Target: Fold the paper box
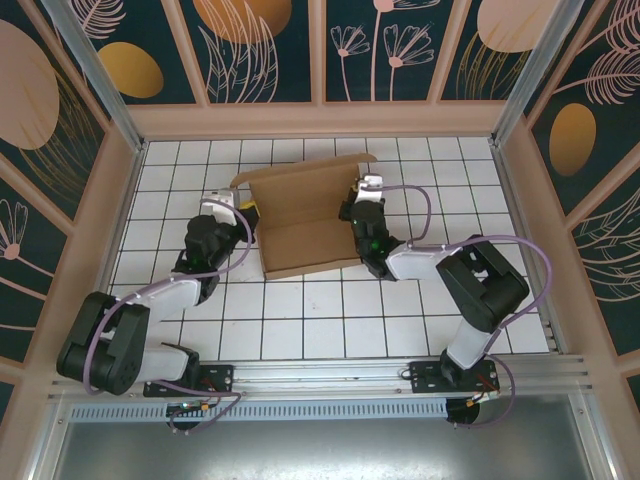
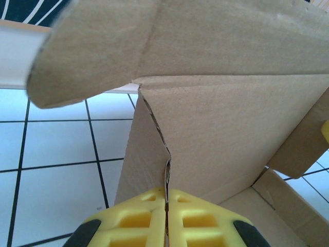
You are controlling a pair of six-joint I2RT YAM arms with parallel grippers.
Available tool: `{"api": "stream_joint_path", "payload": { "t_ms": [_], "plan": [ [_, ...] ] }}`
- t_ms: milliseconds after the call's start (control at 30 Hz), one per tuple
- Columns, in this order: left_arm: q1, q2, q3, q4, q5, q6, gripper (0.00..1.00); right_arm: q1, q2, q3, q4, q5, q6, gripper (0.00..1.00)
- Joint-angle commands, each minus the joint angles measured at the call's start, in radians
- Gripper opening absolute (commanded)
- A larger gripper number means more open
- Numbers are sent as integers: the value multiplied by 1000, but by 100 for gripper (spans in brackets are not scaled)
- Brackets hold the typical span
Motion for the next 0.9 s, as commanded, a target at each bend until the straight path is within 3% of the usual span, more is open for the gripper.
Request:
{"api": "stream_joint_path", "payload": {
  "t_ms": [0,467,867],
  "plan": [
    [-30,-27,-47,40,-17,-45,9,36,-3,-50,183,14,-27,0],
    [-78,-92,-178,29,-97,-152,8,74,-12,-216,303,53,-24,0],
    [-90,-143,-252,-47,-135,-228,7,111,-30,-330,300,78,53,0]
  ]
}}
